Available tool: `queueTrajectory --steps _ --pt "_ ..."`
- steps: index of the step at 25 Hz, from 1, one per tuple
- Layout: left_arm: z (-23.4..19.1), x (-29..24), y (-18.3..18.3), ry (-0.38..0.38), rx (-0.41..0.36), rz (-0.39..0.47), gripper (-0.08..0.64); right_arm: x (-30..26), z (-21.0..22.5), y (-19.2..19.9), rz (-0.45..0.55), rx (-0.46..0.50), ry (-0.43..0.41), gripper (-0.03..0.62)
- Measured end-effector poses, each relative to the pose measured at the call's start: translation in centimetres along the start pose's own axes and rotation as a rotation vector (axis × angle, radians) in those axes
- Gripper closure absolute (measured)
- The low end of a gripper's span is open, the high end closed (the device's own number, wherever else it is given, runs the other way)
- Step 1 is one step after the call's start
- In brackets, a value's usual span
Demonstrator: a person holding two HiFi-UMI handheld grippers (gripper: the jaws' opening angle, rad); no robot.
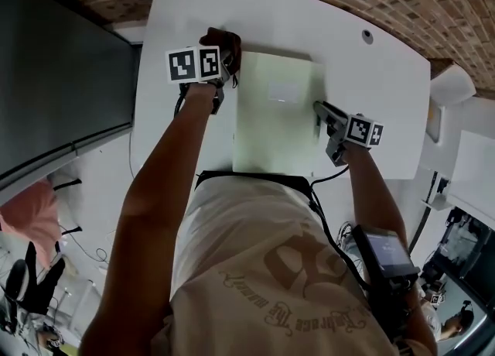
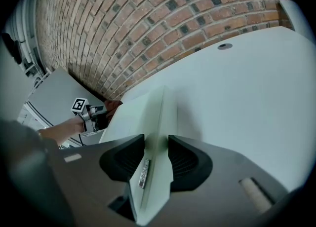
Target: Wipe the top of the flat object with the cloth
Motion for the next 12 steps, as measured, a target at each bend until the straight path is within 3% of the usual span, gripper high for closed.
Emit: queueTrajectory --steps 12 --pt "0.6 0.8 4.0 0.000 0.038 -0.050 0.472 0.2 0.0 0.1 0.019 -0.005 0.003 0.430"
Point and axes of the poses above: the fingertips, and each gripper's own axes: x backward along the fingers, z to its right, y out of its underside, the point moved 8 cm from there along x, backward along the fingers, and after that the axes turned 10 degrees about y, right-handed, at the moved point
